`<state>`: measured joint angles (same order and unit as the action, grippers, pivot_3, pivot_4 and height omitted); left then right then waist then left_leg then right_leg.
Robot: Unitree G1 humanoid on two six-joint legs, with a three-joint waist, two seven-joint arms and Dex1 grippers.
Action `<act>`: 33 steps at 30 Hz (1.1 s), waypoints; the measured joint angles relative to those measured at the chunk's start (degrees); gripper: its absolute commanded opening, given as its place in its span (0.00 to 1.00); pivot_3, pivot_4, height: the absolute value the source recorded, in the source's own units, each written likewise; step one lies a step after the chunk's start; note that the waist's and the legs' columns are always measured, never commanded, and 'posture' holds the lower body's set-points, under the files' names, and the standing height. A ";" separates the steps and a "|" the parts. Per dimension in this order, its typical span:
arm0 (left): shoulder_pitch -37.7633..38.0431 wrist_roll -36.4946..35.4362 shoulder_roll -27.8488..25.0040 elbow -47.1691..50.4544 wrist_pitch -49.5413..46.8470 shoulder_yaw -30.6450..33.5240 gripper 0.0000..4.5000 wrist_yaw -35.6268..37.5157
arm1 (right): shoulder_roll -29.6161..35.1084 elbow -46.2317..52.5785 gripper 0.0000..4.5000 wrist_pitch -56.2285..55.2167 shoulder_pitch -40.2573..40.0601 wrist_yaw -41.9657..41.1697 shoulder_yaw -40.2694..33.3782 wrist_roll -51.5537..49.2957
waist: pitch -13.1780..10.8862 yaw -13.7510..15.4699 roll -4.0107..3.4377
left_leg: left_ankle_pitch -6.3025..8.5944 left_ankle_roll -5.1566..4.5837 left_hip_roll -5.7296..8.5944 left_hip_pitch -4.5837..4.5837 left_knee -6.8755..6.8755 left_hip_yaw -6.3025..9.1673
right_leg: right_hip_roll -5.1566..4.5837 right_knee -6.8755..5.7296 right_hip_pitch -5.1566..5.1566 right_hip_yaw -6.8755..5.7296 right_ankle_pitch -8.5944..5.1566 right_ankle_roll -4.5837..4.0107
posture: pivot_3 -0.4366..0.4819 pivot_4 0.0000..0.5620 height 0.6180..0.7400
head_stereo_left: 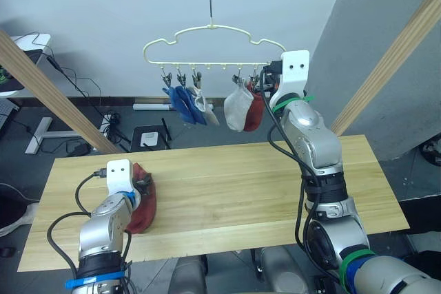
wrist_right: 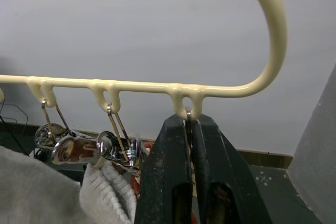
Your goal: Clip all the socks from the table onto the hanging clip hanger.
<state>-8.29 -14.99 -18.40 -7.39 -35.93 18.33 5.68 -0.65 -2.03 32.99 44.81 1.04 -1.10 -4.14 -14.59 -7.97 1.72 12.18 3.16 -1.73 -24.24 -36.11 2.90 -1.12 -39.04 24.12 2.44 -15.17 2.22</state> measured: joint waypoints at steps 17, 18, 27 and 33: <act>-0.65 -2.99 3.60 5.58 0.90 -9.76 0.01 12.55 | -0.11 0.02 0.00 0.00 0.00 0.01 0.01 0.02 | 0.00 0.04 0.00 | 0.00 0.00 0.02 -0.04 0.00 -0.02 | -0.02 0.05 0.00 0.00 0.00 0.00 | 0.25 0.43 1.00; -1.20 -3.20 4.10 7.30 0.91 -11.93 0.01 14.28 | -0.09 0.03 0.00 0.00 0.00 0.01 0.00 0.02 | 0.00 0.04 0.00 | 0.00 0.00 0.03 -0.04 0.01 -0.02 | -0.02 0.04 0.00 0.00 0.00 0.00 | 0.25 0.43 1.00; -11.58 -4.86 13.60 9.95 4.79 -23.92 0.01 21.11 | -0.01 0.31 0.00 0.01 0.10 0.04 -0.01 0.01 | 0.00 -0.17 0.00 | 0.00 0.00 0.04 -0.03 0.01 -0.05 | 0.03 0.05 -0.01 0.04 0.00 0.01 | 0.24 0.42 1.00; -18.50 -3.76 19.30 0.86 10.74 -24.78 0.01 21.04 | 0.05 0.51 0.00 0.07 0.47 0.10 -0.01 0.02 | 0.00 -0.21 0.00 | 0.00 -0.01 0.05 -0.05 0.01 -0.07 | 0.04 0.08 0.00 0.06 -0.01 0.02 | 0.21 0.42 1.00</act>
<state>-26.79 -18.76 0.90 -6.53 -25.19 -6.45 26.71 -0.60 -1.52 33.06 45.28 1.14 -1.11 -4.13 -14.59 -8.18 1.72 12.18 3.15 -1.68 -24.29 -36.11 2.82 -1.07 -38.96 24.11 2.50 -15.18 2.24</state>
